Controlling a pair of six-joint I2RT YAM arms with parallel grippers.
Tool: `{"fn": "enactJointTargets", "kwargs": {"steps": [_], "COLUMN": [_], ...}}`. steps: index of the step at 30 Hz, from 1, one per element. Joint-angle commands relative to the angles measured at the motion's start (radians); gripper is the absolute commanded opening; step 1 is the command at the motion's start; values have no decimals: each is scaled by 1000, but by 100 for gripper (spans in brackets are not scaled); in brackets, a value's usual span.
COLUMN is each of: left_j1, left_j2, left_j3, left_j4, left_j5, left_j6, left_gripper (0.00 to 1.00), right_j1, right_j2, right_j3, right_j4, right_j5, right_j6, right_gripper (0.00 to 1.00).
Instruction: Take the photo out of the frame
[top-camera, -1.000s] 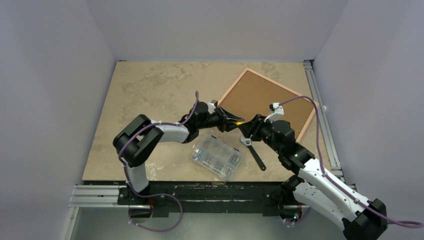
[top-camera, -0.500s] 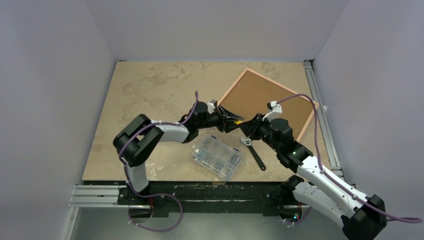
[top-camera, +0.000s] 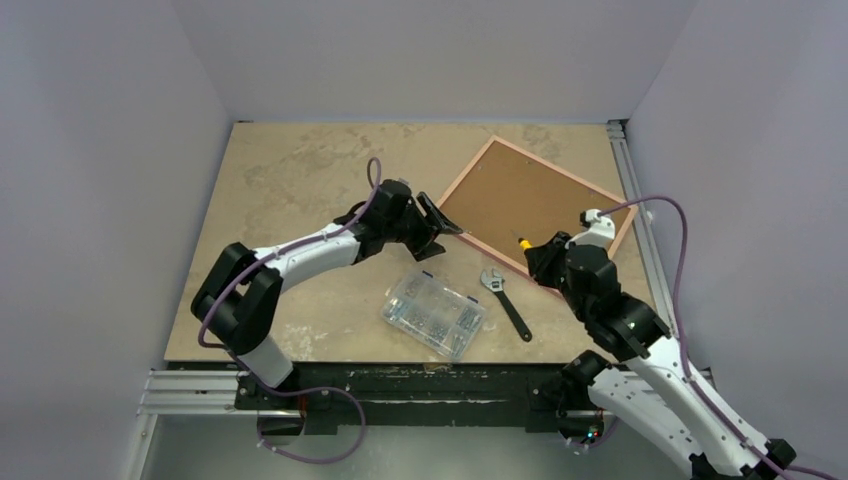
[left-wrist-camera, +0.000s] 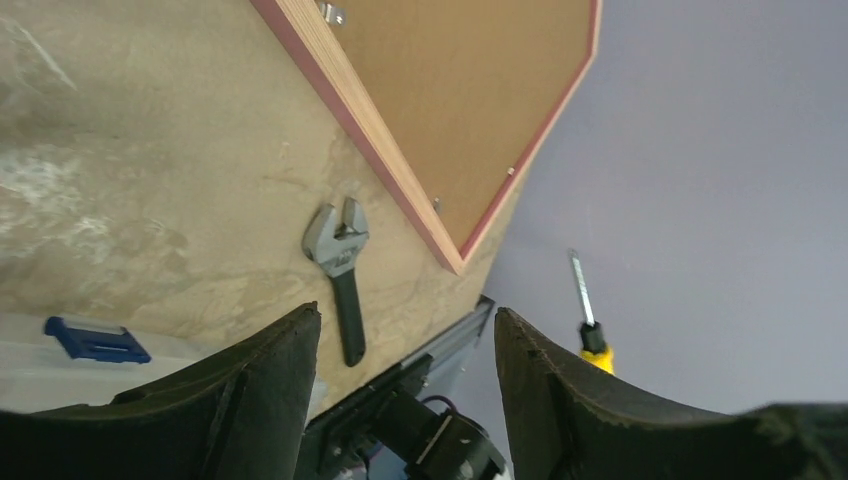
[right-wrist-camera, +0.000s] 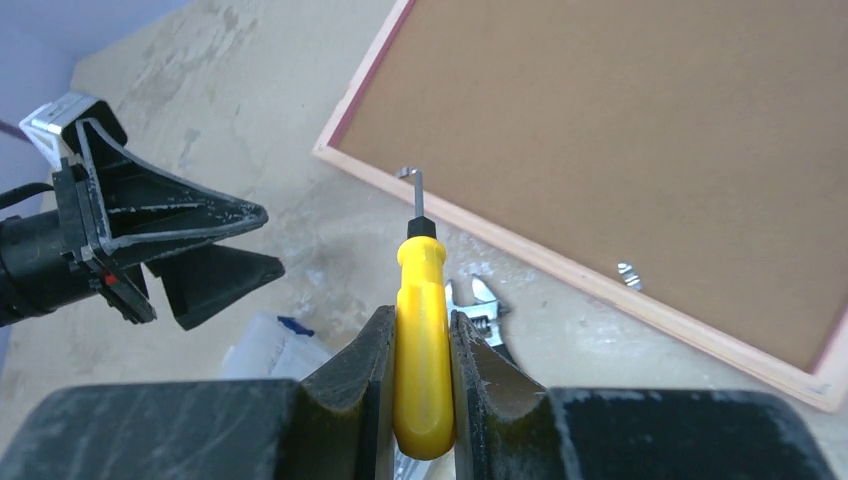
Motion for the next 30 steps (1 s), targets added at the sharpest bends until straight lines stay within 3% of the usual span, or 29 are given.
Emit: {"fn": "enactJointTargets", "kwargs": {"steps": [1,10,17,21,30], "left_j1": [-4,-15,-21,-35,-45], "left_j2": [4,213,322,392,540], "left_j3": [108,233,385,549,719], "left_j4": [-326,-279,-355,-588,-688], "left_j5": [-139,-68,-181,-331,-419], "left_j6": [134,47,68,39,-39], "left_gripper": [63,64,65,59,58], "right_j1": [-2,-2,-2,-2,-2], "right_j2": [-46,-48,-38,-16,2], "right_j3": [103,97,63,50,31], "right_j4": [-178,-155,-102,-72,-38], "right_j5": [167,138,115,95,77], "right_j6": [-23,-65,-80,-84,-94], "right_gripper": [0,0,0,0,0]}}
